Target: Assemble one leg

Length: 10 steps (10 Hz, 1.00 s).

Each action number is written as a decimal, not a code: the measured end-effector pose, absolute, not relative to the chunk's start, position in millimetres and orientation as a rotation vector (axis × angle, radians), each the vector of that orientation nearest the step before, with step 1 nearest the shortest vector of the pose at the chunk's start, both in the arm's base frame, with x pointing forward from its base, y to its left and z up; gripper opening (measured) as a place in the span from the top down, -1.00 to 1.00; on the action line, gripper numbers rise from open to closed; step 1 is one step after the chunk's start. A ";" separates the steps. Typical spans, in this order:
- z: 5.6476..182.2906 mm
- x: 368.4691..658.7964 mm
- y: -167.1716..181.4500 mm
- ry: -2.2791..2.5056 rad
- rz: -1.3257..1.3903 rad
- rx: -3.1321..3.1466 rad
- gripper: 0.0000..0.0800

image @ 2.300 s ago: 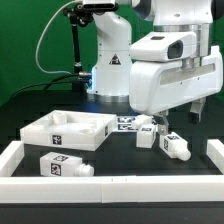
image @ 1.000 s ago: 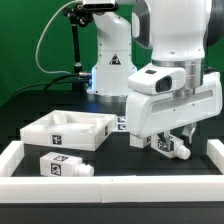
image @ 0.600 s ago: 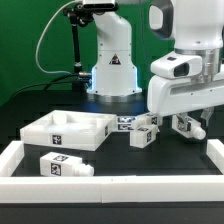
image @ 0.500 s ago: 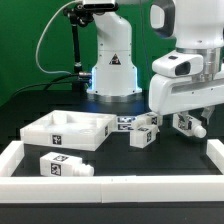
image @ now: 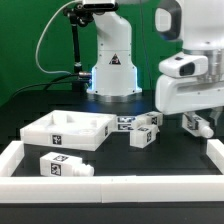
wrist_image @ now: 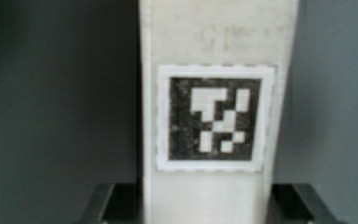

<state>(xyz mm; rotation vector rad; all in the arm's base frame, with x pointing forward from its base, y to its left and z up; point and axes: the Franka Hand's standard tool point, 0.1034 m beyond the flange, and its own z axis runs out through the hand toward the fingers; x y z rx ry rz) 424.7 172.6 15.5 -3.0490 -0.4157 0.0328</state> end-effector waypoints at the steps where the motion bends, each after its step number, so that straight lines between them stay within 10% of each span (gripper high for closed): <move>1: 14.2 422.7 176.2 -0.416 0.022 -3.046 0.28; 4: 14.3 425.9 170.3 -0.376 0.020 -3.042 0.28; 6: 15.4 425.5 164.6 -0.384 0.051 -3.044 -0.39; 10: 86.8 457.9 91.9 -0.188 0.212 -3.061 -0.61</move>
Offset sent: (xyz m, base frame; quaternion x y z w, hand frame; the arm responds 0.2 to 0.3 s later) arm 0.0000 0.0000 0.0000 0.0000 0.0000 0.0000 1.0000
